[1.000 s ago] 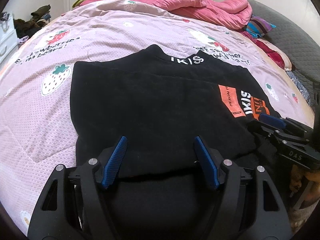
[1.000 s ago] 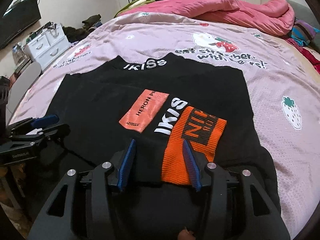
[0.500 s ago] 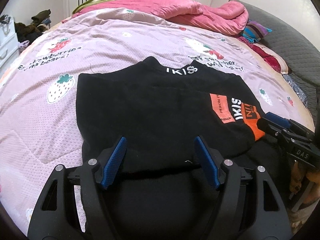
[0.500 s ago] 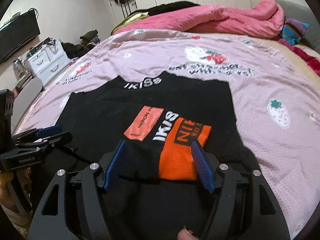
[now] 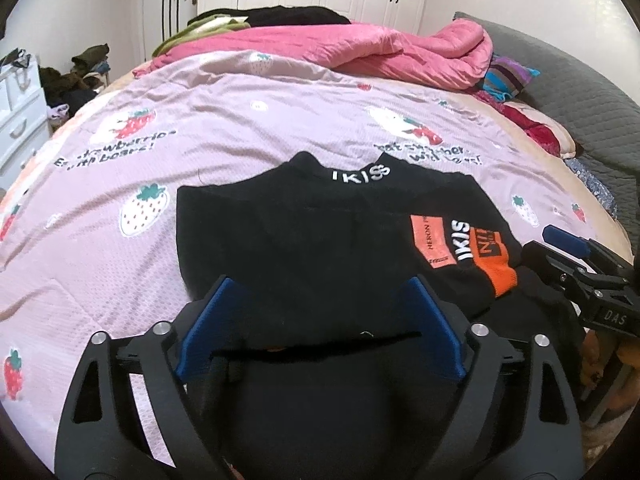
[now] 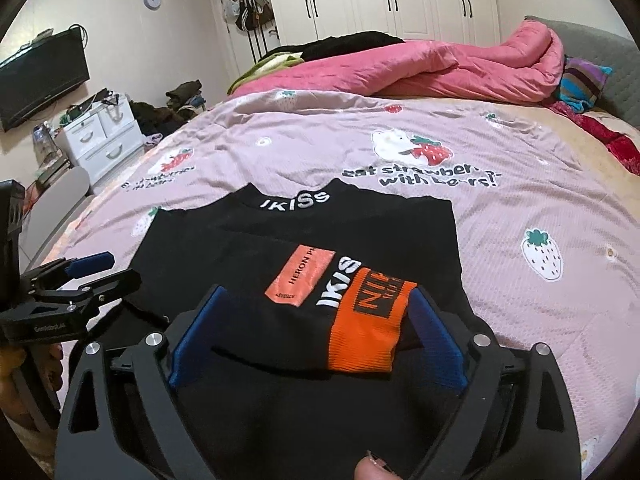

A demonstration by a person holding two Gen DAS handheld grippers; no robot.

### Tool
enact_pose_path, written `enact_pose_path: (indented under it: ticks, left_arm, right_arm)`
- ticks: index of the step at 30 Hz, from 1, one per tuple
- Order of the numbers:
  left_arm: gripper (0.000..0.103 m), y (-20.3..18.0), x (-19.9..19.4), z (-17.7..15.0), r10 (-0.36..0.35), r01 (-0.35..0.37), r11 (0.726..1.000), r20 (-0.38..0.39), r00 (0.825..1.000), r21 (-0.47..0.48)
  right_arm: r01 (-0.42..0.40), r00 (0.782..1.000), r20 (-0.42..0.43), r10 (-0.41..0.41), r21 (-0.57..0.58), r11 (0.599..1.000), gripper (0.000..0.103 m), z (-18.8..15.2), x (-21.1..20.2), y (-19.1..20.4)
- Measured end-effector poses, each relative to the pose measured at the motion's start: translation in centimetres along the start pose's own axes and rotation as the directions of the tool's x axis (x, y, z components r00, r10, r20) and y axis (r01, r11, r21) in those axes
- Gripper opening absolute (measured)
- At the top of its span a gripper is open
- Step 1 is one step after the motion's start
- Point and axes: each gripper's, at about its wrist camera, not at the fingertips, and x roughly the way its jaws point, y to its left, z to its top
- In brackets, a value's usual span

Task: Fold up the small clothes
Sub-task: 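Move both open tools back along the sweatshirt toward its hem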

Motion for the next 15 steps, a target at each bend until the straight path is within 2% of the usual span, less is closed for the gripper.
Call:
enact_pose_path:
  ticks: [5, 8, 15]
  left_arm:
    - [0.094, 0.0, -0.7, 0.1, 0.016, -0.016, 1.000, 0.024, 1.000, -0.005]
    - [0.094, 0.1, -1.1, 0.2, 0.036, -0.035, 0.999, 0.042, 0.998, -0.020]
    - [0.094, 0.4, -2.4, 0.2, 0.032, -0.029, 0.999, 0.064, 0.997, -0.039]
  right_arm:
    - [0.018, 1.000, 0.016, -0.018, -0.008, 1.000, 0.096, 0.1, -0.8, 0.3]
    - [0.025, 0.999, 0.028, -0.025, -0.012, 1.000, 0.097, 0.2, -1.2, 0.4]
    - [0.037, 0.998, 0.051, -0.036, -0.022, 0.999, 0.098, 0.2, -2.7, 0.7]
